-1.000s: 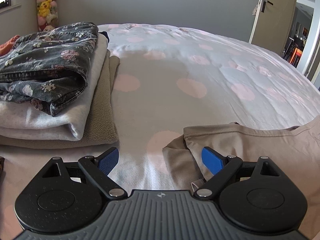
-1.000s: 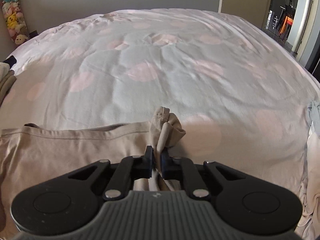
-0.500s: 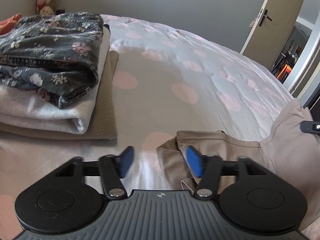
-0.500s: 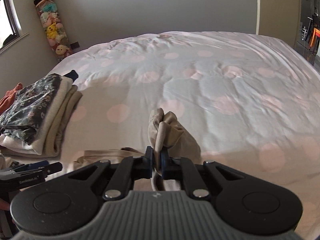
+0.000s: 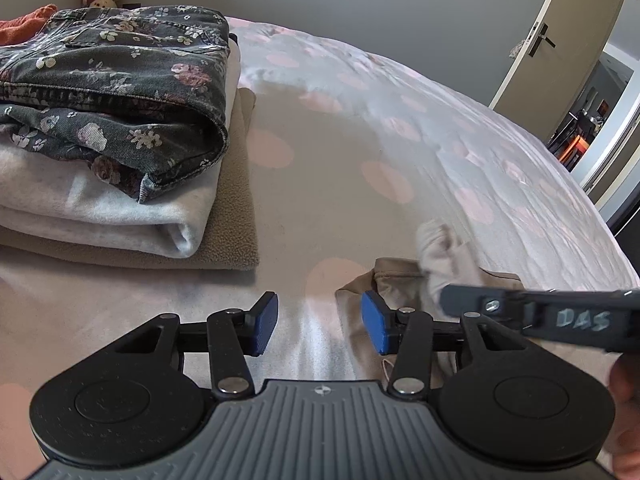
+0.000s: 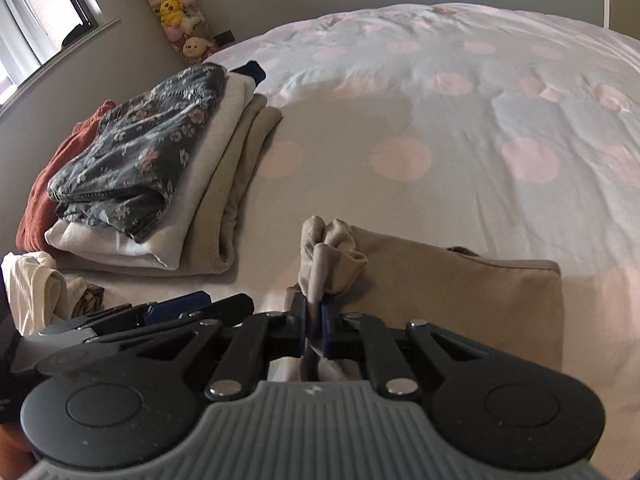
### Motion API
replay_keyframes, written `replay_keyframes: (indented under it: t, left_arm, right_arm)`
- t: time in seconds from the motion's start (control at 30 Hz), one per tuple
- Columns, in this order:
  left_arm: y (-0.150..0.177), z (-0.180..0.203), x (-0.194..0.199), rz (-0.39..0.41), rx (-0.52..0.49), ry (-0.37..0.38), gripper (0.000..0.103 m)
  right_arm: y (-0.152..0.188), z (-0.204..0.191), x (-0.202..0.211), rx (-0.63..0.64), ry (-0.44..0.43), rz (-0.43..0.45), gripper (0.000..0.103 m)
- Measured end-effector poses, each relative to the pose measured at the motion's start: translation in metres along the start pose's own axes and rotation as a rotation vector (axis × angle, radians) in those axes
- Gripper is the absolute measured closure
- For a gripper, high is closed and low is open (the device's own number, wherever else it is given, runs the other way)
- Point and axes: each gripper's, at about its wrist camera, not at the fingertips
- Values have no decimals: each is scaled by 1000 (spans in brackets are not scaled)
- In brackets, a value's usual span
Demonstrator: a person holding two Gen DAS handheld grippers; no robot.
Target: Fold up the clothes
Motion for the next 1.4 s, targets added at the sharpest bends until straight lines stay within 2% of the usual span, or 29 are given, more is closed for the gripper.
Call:
replay_keyframes:
  t: [0.27, 0.47, 0.6, 0.67, 0.73, 0.8, 0.9, 1.0, 1.13, 1.27, 1.37, 1.4]
  left_arm:
    - [1, -1, -5, -30, -6, -14, 60]
    - [0, 0, -8, -56, 1, -60, 67]
    - [-2, 0, -1, -46, 18, -57, 67]
    - [-2, 4, 2, -49, -4, -50, 67]
    - [0, 10, 6, -52, -31, -45, 65]
    - [3, 15, 9, -63, -41, -28, 65]
    - [11, 22, 14, -83, -39, 17, 65]
    - [22, 29, 21, -105, -38, 60, 65]
    - [37, 44, 28, -148, -31, 93, 57]
    - [59, 60, 25, -220, -64, 102, 55]
    - [76, 68, 11, -307, -106, 54, 56]
    - [81, 70, 6, -335, -119, 35, 59]
  right_arm:
    - [9, -3, -47, -12, 6, -78, 94]
    - [14, -5, -51, 7, -7, -85, 88]
    - [13, -2, -33, 2, -70, -73, 80]
    - [13, 5, -12, -25, -107, -31, 72]
    - [14, 13, 10, -46, -136, 17, 72]
    - [21, 23, 33, -39, -122, 65, 71]
    - [34, 38, 66, -29, -95, 134, 64]
    - [61, 60, 86, -22, -23, 162, 63]
    - [102, 85, 98, -20, 87, 175, 59]
    - [127, 98, 92, -74, 78, 163, 56]
    - [137, 99, 89, -92, 60, 169, 56]
    - [138, 96, 90, -80, 59, 178, 56]
Point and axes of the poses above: each gripper's, at about its wrist camera, not at the fingertips, and x roughly against the way its jaws point, z to its right, y to its underside, and after that the axes turned 10 degrees about y, right-handed
